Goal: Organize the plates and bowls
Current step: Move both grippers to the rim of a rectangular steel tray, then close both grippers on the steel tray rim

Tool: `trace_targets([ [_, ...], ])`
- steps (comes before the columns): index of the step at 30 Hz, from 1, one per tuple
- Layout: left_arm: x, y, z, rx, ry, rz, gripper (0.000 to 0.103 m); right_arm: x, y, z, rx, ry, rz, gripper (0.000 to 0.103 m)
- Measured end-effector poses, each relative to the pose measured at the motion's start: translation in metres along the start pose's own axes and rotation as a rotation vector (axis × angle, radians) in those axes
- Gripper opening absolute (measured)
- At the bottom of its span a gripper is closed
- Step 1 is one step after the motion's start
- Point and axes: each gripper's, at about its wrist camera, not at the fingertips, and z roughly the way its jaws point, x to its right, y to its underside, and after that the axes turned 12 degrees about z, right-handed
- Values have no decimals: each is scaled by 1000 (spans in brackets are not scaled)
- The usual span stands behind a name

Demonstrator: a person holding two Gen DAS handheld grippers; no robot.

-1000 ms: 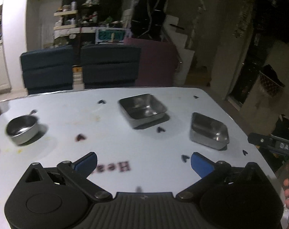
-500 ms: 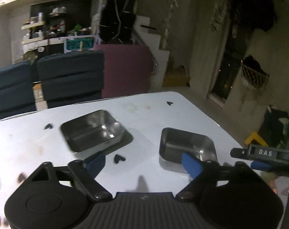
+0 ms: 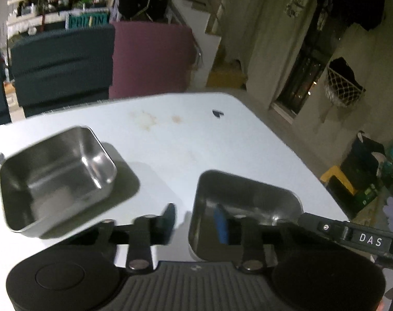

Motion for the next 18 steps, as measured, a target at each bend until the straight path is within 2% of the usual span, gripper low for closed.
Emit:
trace_targets([
  [1,0,1,4,-12,4,-3,15,0,0,1,-1,3,-7,35],
  [2,1,2,7,-21,4,-5,14,2,-1,2,-3,7,-16,28],
  [6,1,5,6,-27,-8,10,3,0,2,3,-39,-3,-41,18],
  [7,1,7,3,-23,-13,8,3,-2,4,-1,-45,-11,-49,11],
  [11,-2,13,-22,-14,-18,13,3,-14,4,-7,-41,-20,-92,11],
  [18,-14,37,-91,-2,-42,-20,4,-43,14,-36,-41,-89,-188,9],
])
